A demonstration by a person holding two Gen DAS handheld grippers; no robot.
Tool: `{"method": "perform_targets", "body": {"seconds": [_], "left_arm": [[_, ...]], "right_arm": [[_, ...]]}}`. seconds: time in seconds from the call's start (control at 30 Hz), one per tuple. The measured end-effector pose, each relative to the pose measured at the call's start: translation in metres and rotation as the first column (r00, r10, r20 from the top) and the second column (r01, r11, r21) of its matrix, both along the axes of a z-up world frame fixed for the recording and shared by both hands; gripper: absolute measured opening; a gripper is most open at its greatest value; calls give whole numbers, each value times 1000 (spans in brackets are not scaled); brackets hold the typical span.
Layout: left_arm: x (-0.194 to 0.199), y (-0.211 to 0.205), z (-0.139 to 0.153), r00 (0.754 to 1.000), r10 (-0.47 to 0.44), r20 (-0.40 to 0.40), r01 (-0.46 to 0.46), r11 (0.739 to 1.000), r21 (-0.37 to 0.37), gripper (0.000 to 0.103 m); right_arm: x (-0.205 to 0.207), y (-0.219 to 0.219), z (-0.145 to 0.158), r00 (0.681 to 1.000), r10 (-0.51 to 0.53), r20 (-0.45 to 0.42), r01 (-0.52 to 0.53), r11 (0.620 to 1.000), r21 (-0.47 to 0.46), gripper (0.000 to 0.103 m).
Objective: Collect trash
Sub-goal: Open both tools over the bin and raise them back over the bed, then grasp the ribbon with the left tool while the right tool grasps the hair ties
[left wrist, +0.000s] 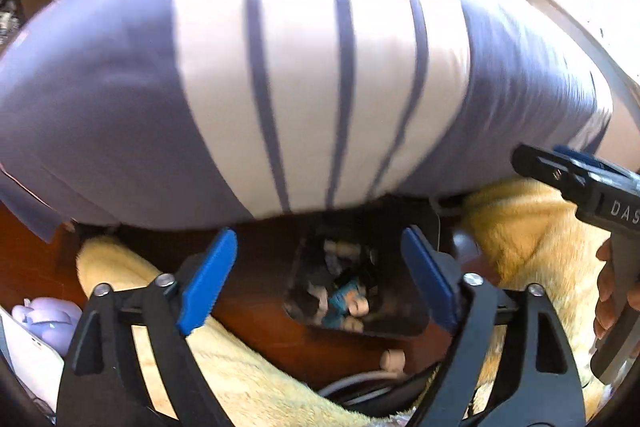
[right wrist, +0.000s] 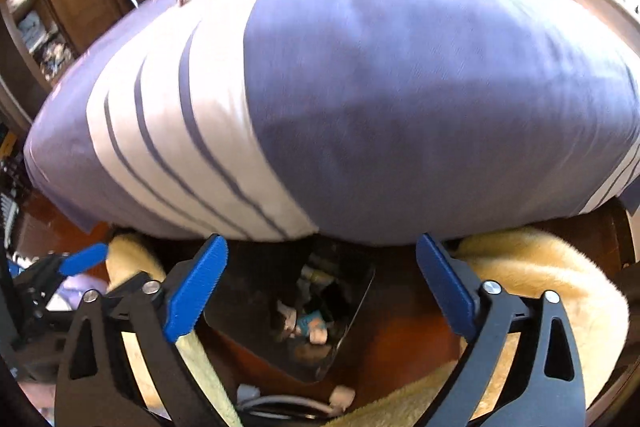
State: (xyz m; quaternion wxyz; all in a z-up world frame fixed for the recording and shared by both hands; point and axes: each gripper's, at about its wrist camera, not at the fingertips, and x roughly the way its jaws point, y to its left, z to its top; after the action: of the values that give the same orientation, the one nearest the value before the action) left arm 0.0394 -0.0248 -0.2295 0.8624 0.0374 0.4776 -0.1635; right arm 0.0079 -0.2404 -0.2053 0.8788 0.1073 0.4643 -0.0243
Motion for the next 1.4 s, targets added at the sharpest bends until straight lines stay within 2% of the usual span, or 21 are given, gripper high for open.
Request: {"method": "perform_targets", "body": {"seconds": [0.1,0.27,0.43,0.6,0.8,1.03,1.17,1.33,1.4], "left_arm": [[5,12,29,996,41,82,-41,999,1,88],[25,23,62,984,72,163,-72,997,-6,89],[56,34,88,973,106,206,-107,994,-8,88],[102,36,102,963,126,237,-129,992,-6,88],[164,19,107,960,125,252,-135,991,22,86],[238,1,103,967,129,219,-137,990,19,80],[268,-7,99,971,127,203,-134,991,20,76],[305,-16,89,978,128,163,-132,991,12,56],[316,-20,83,982,122,148,-124,992,5,53]], "right_arm": [[0,-7,22,998,-11,64,11,1000,-7,97],[22,-17,54,991,-27,130,32,999,-35,97],[60,-22,78,986,-15,165,28,996,-80,97],[102,-26,90,983,-13,182,29,995,-91,97],[164,-34,93,984,-14,176,34,994,-109,97],[238,-46,90,988,-20,155,35,995,-96,97],[270,-51,85,989,-23,145,36,995,-89,91],[299,-52,77,992,-16,127,29,994,-101,88],[306,-53,74,993,-15,120,26,995,-93,88]]}}
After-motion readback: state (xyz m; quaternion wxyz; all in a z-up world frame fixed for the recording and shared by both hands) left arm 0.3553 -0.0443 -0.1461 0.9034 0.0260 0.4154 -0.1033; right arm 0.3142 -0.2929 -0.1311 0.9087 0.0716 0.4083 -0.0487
